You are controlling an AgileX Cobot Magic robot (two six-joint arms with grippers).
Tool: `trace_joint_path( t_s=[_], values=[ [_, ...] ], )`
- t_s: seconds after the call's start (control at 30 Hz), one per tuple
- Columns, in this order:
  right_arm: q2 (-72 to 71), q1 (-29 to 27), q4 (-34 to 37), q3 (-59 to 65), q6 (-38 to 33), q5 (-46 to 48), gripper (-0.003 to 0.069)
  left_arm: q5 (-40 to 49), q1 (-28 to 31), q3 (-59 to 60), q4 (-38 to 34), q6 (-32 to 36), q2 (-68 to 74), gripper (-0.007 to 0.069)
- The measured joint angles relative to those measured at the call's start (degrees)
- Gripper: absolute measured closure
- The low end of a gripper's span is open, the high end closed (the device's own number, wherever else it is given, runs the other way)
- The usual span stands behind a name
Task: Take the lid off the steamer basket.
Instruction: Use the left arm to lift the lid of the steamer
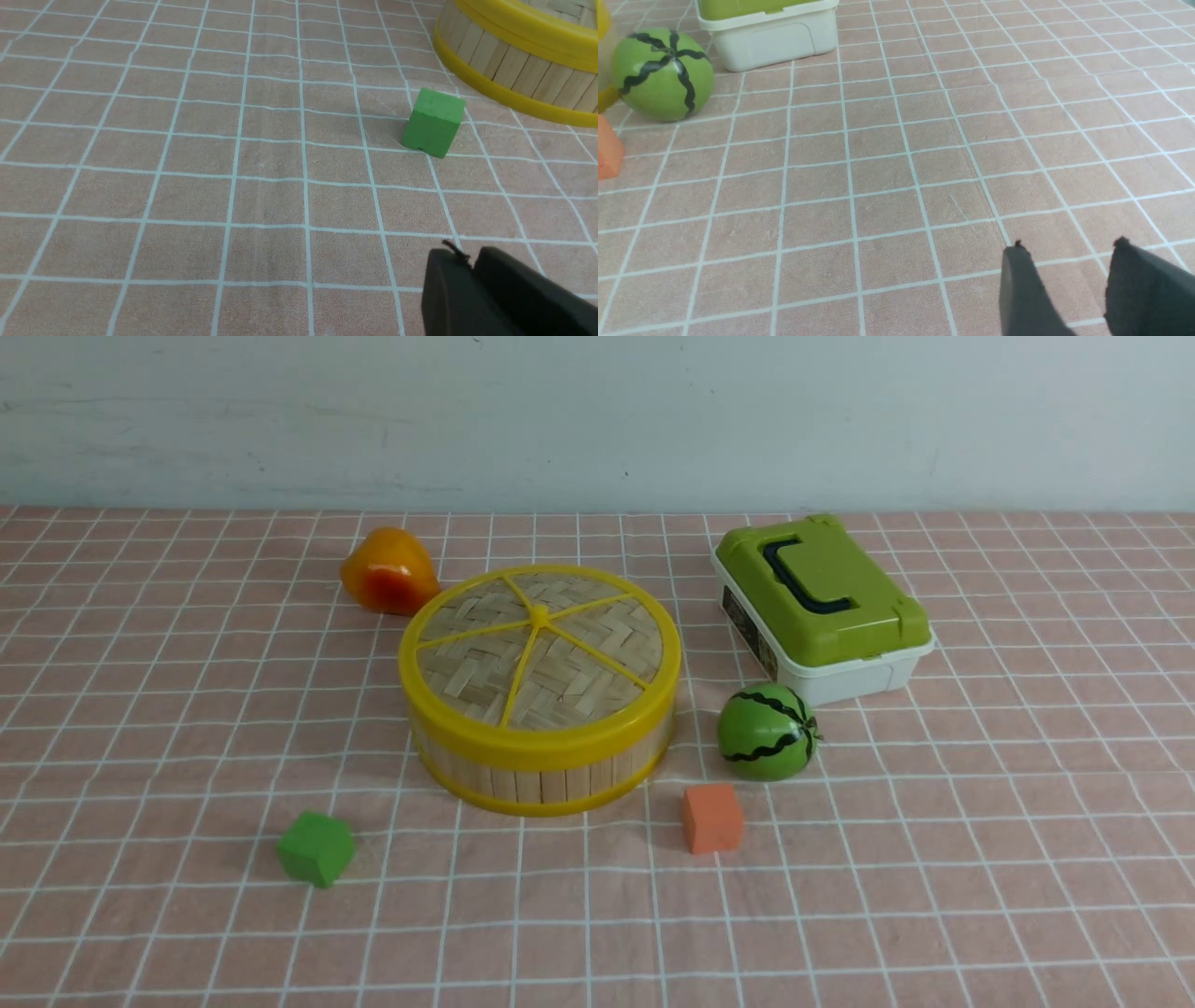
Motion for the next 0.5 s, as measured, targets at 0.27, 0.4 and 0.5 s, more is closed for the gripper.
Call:
trace_joint_path(
  t_s=[0.27, 0.4, 0.5],
  values=[
    [0.0, 0.0, 0.0, 0.0, 0.0, 0.0, 0.0417, 0.0, 0.0, 0.0, 0.0, 0.0, 0.0, 0.0549],
    [0.0, 0.0, 0.0, 0.0, 0.0, 0.0, 0.0417, 0.0, 0.0, 0.0, 0.0, 0.0, 0.0, 0.0542],
    [0.0, 0.0, 0.0, 0.0, 0.0, 0.0, 0.0417, 0.0, 0.0, 0.0, 0.0, 0.0, 0.0, 0.054]
  ],
)
